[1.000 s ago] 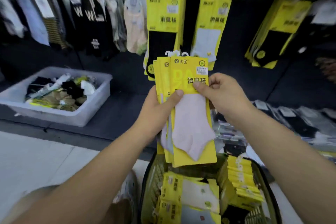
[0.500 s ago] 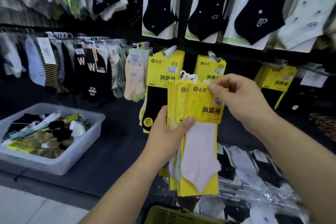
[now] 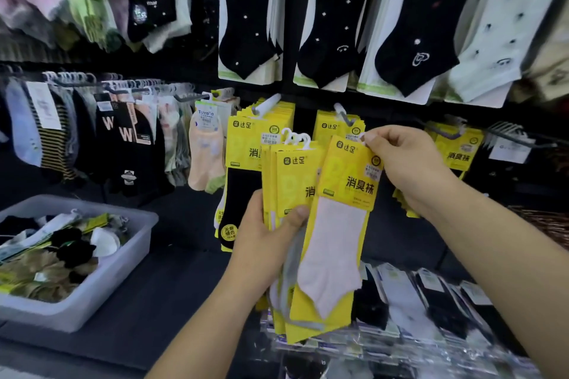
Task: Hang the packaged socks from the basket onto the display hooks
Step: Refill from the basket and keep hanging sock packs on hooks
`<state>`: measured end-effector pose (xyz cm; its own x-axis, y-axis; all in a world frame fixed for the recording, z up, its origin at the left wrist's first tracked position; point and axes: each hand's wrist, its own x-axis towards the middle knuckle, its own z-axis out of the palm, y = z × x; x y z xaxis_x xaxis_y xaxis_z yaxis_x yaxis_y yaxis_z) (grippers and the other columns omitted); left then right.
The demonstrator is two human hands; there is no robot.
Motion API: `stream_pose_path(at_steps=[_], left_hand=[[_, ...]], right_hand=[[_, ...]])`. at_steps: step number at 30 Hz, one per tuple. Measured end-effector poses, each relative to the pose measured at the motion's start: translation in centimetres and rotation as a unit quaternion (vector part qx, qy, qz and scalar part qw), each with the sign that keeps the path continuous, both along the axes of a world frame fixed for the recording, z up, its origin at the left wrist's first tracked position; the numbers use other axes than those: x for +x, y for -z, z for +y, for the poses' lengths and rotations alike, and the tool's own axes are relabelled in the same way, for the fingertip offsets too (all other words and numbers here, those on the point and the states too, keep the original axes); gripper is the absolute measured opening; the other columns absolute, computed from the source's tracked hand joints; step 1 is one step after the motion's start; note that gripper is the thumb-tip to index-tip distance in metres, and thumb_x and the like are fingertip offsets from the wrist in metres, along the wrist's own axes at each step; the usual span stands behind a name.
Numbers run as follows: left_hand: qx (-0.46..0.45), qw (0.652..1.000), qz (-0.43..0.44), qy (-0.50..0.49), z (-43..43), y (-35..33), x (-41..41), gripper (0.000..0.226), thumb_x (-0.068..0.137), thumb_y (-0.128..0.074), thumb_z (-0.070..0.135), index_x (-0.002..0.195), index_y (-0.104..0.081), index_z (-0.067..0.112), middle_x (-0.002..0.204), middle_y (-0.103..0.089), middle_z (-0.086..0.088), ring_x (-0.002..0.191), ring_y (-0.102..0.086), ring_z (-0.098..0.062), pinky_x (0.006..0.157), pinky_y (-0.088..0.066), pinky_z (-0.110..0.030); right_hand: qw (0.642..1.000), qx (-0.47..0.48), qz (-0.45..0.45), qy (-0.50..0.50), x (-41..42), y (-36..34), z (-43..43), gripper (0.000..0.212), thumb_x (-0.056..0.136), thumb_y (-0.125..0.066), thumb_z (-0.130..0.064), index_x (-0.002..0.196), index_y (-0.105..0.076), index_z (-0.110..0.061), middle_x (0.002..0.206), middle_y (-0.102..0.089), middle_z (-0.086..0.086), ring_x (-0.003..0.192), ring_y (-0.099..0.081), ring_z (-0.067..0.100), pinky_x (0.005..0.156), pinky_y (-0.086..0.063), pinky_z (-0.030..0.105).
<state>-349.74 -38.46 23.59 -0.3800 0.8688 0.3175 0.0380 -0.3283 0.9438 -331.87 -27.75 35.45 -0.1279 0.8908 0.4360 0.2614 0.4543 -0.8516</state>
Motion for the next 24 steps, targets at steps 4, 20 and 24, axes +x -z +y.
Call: stream_pose_path(at_steps=[4, 20, 24], left_hand=[[0.003, 0.997, 0.076, -0.034, -0.3, -0.5, -2.0, 0.03, 0.088, -0.082, 0.048, 0.11, -0.062, 0.047, 0.105, -0.077, 0.025, 0.096, -0.073, 0.005, 0.076, -0.058, -0.02], [-0.02, 1.0, 0.012, 0.002, -0.6, -0.8, -2.6, 0.047, 0.078, -0.077, 0.053, 0.118, -0.066, 0.03, 0.11, -0.079, 0.014, 0.101, -0.077, -0.007, 0.085, -0.061, -0.035], [-0.02, 1.0, 0.011, 0.011, -0.7, -0.8, -2.6, 0.047, 0.079, -0.076, 0.054, 0.119, -0.066, 0.032, 0.111, -0.079, 0.015, 0.101, -0.077, -0.006, 0.084, -0.061, -0.032]], right_hand=[[0.999, 0.039, -0.026, 0.019, -0.4, -1.7, 1.5, 0.019, 0.101, -0.06, -0.024, 0.087, -0.073, -0.022, 0.085, -0.072, -0.013, 0.077, -0.065, 0.004, 0.054, -0.044, 0.006], [0.97, 0.159, -0.16, 0.088, -2.1, -1.1, 4.5, 0.014, 0.099, -0.062, -0.027, 0.09, -0.072, -0.031, 0.084, -0.066, -0.021, 0.08, -0.06, -0.004, 0.061, -0.036, 0.008], [0.973, 0.152, -0.097, 0.144, -1.7, -0.2, 4.3, 0.01, 0.096, -0.063, -0.02, 0.102, -0.071, -0.02, 0.087, -0.064, -0.014, 0.076, -0.056, -0.009, 0.062, -0.037, 0.004]])
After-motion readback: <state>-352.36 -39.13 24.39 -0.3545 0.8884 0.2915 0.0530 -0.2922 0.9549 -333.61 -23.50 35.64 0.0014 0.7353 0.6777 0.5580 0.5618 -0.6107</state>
